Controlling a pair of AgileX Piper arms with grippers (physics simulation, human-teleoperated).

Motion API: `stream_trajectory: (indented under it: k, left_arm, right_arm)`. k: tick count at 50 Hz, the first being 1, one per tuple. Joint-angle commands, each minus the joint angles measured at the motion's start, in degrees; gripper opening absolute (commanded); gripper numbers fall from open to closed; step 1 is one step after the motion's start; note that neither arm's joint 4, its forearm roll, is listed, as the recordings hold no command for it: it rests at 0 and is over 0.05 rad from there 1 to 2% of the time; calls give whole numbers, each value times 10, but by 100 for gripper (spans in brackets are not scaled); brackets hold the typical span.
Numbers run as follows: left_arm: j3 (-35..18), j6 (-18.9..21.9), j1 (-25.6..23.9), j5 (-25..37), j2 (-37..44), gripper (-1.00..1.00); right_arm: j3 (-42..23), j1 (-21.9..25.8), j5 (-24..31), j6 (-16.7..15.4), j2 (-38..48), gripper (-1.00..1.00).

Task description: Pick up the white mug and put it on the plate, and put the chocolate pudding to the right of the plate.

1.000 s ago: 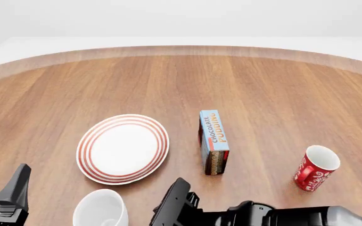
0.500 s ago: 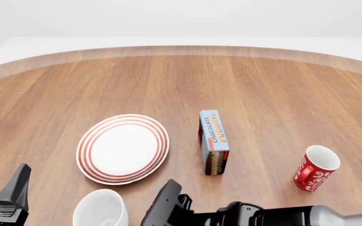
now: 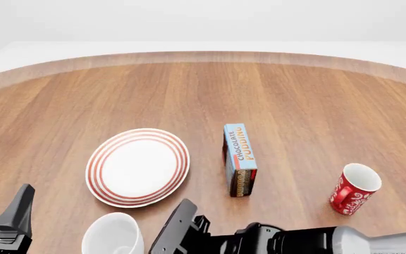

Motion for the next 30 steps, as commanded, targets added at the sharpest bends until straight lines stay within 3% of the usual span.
stream_trajectory:
  k: [1,30]
  left_arm:
    - [0,0,0,0,0,100]
    - [0,0,0,0,0,100]
  right_arm:
    - [-11,-6,3,-4,10,100]
    - [-30,12,-11,17,58,100]
